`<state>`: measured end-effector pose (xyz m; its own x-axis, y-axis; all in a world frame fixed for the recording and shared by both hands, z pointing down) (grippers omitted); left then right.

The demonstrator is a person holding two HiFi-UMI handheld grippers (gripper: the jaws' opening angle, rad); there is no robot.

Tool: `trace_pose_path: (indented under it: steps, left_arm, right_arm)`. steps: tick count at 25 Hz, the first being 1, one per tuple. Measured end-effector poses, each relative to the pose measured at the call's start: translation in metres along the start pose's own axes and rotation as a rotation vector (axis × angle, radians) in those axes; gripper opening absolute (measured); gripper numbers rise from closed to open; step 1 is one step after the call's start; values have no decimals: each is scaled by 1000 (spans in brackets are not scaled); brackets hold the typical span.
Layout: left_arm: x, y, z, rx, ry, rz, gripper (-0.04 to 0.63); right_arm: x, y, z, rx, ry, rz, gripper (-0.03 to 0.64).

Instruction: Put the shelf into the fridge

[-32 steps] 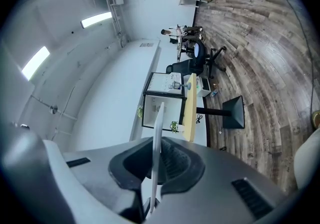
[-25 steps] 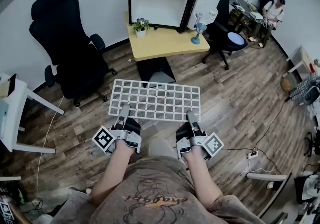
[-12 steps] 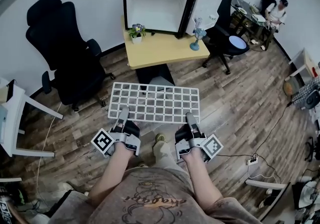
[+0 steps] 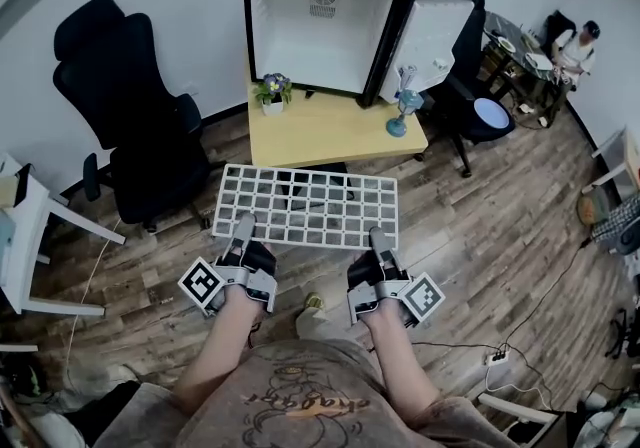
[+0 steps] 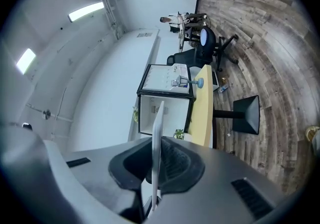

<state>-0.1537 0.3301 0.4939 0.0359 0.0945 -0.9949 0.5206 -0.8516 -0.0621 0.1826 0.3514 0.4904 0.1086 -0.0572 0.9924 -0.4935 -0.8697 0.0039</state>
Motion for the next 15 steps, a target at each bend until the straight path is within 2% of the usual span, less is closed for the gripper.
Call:
trace_pose_path:
  steps: [7,15]
  left_arm:
    - [1,47,5,64,3,-15,51]
    - [2,81,18,112,14,-14,51]
  right_arm:
    - [1,43,48,-61,-8,19,28]
    - [5,83,79,-101,-4,37,28]
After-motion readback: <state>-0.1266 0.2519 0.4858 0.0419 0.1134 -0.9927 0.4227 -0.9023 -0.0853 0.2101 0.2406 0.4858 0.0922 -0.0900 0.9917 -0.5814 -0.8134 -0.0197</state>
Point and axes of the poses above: the fingertips, and each gripper's own axes: y forward along the fingers, x to its right, z out of its top, the point moved 10 cm from there along -y, backward along the fingers, and after that the axes turned 12 degrees about -x, right-handed, at the moved point
